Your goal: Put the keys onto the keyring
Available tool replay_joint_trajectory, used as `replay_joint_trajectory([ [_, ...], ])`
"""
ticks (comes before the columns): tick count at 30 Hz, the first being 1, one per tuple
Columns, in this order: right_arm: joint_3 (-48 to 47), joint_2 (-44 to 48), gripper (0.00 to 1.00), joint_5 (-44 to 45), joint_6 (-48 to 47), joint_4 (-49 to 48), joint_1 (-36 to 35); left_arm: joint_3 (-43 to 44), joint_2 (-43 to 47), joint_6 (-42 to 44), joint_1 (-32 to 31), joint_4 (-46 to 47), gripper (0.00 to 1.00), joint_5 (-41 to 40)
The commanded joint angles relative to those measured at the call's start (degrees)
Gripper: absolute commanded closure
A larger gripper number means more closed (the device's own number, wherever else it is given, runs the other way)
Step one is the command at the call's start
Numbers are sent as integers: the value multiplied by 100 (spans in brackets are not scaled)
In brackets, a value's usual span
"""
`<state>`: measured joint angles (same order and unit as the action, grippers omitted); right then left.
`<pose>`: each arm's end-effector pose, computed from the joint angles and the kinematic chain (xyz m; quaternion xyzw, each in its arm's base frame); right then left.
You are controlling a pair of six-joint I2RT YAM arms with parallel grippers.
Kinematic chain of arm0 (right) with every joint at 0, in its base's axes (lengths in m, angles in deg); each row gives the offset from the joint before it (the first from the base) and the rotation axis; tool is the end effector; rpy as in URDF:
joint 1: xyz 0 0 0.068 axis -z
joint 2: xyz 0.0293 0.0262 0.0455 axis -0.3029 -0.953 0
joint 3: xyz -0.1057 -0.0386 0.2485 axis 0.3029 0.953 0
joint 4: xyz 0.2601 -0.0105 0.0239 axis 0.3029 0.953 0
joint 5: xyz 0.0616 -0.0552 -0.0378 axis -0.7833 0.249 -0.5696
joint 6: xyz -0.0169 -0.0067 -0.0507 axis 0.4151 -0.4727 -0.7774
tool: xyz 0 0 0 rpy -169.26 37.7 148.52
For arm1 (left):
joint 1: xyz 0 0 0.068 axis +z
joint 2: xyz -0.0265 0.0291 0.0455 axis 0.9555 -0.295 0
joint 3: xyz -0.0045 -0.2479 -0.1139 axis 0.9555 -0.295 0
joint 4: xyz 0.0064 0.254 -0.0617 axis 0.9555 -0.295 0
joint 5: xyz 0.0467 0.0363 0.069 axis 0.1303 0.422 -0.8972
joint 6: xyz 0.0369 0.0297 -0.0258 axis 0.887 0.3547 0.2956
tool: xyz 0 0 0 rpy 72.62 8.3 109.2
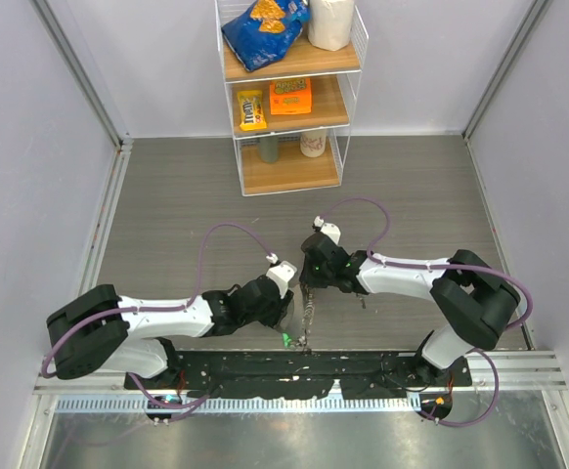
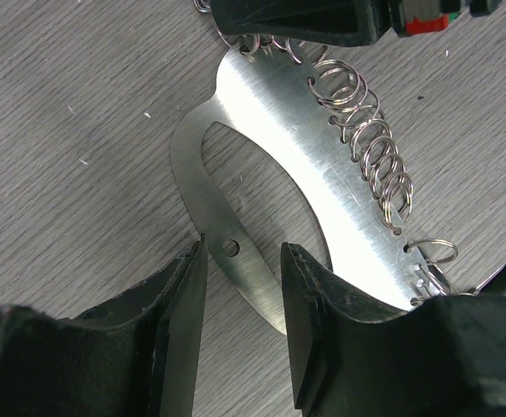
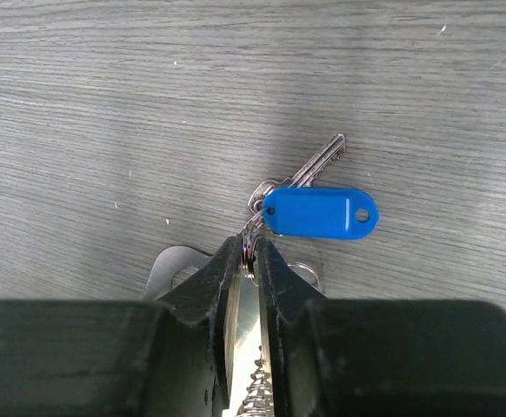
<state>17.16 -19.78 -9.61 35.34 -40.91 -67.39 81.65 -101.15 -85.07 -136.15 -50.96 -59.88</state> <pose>0.2006 0.2279 0.1605 0.0034 0.9408 0.1955 0.2769 0.1153 -0.2131 0.1535 0.2714 0.8762 -0.1974 0.3460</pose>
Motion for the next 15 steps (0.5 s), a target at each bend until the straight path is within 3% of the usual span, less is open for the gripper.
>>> replay_joint_trajectory([
  [1, -65, 85, 81, 103, 39, -42, -8, -39, 150, -75, 12, 236, 56, -23],
  [12, 85, 384, 87, 138, -215, 20, -16, -65, 273, -102, 20, 218, 56, -23],
  [15, 41, 402, 81, 225, -470, 273, -16, -100, 335, -102, 12, 244, 56, -32],
])
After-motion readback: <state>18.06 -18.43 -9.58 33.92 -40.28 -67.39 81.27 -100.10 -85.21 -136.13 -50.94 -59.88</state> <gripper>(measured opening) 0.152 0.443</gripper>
